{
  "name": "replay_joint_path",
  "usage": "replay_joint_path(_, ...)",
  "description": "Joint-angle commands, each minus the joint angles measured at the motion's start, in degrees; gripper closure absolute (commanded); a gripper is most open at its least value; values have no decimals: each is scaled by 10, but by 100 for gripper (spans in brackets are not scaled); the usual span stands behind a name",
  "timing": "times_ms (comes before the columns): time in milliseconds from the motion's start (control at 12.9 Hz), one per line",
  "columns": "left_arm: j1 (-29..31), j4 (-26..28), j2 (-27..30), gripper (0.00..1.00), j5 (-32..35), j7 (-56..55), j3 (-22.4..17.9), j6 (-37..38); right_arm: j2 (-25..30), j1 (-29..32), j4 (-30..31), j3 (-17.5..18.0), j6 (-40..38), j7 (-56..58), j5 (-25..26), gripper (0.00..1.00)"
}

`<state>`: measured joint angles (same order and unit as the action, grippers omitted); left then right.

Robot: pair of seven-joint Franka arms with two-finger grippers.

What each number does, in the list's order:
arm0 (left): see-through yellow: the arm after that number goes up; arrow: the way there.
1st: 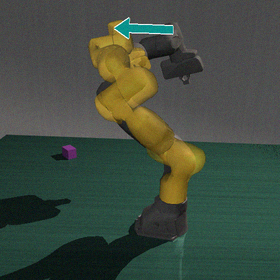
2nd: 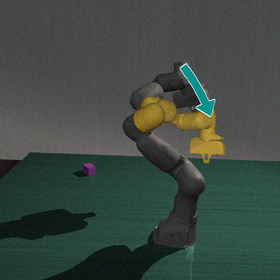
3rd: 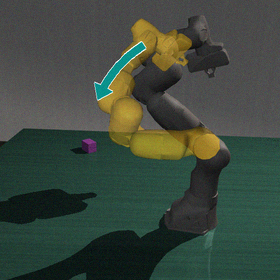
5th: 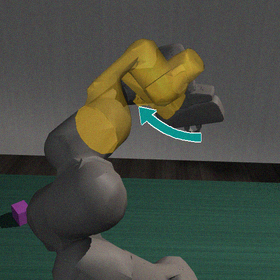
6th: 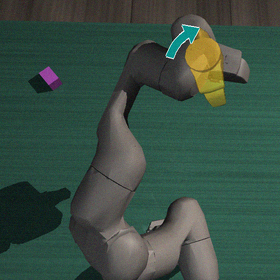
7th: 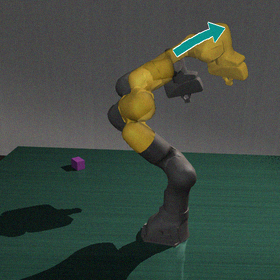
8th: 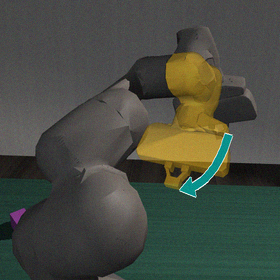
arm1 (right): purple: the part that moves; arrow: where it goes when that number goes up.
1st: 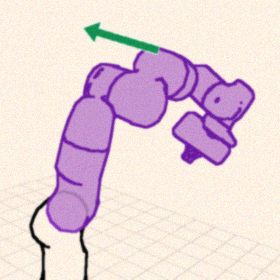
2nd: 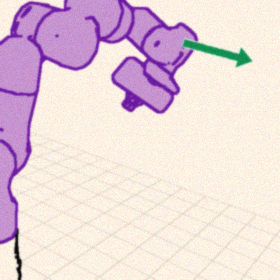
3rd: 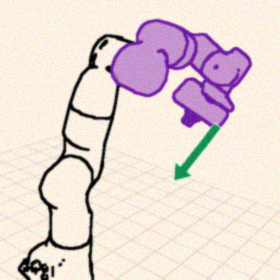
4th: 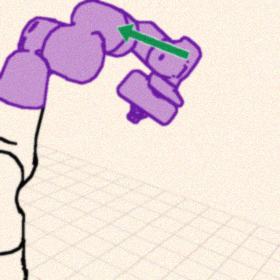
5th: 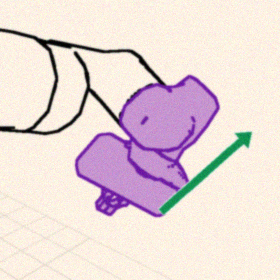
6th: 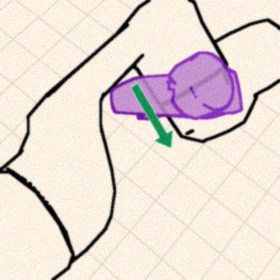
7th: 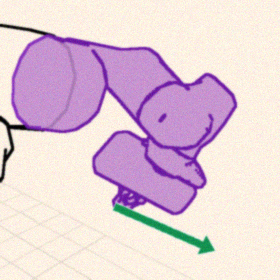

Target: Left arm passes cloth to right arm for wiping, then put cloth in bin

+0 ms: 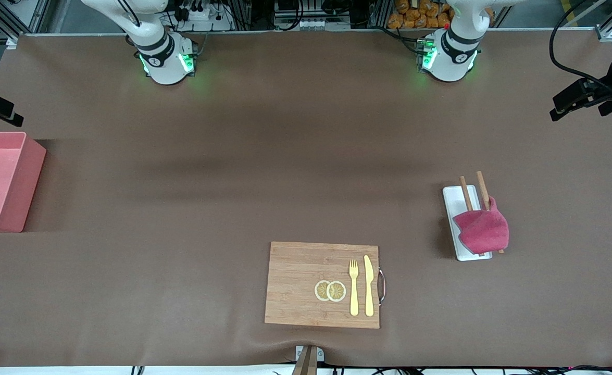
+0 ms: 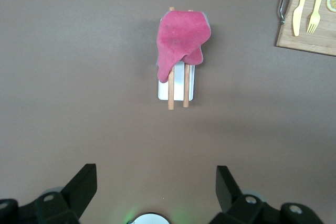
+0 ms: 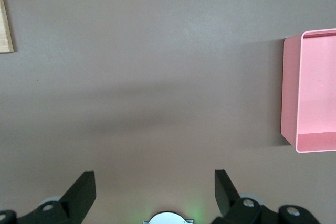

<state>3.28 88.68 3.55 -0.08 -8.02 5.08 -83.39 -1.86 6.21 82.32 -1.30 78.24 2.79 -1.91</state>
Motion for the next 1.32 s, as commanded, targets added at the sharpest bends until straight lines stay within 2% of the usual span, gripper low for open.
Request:
replay_joint_path(0,-1,3,4,0,1,7,1,6,-17,0,-3,2,2,0,-7,0)
replay_joint_path(155,-1,4,2,0,1,6,1,6,-21,3,-3,2,2,0,-9,0)
replay_joint_path(310,-2,-1,-23,0,2,5,1,2,-30,1,-3,2,5,-1,-10,0)
replay_joint_path(698,-1,5,-116,0,2,5,1,-72,-45,-13,-4,2,14,0,-14,0)
replay_joint_path(853,1,10,-153,0,4,6,0,-91,-67,-29,-4,2,39,-1,-19,0)
replay_joint_path(1008,-6,33,-178,0,26,6,1,-137,-85,-45,-4,2,64,-2,-21,0)
replay_joint_path(1241,-14,100,-196,0,42,4,1,-251,-108,-47,-4,2,76,0,-23,0)
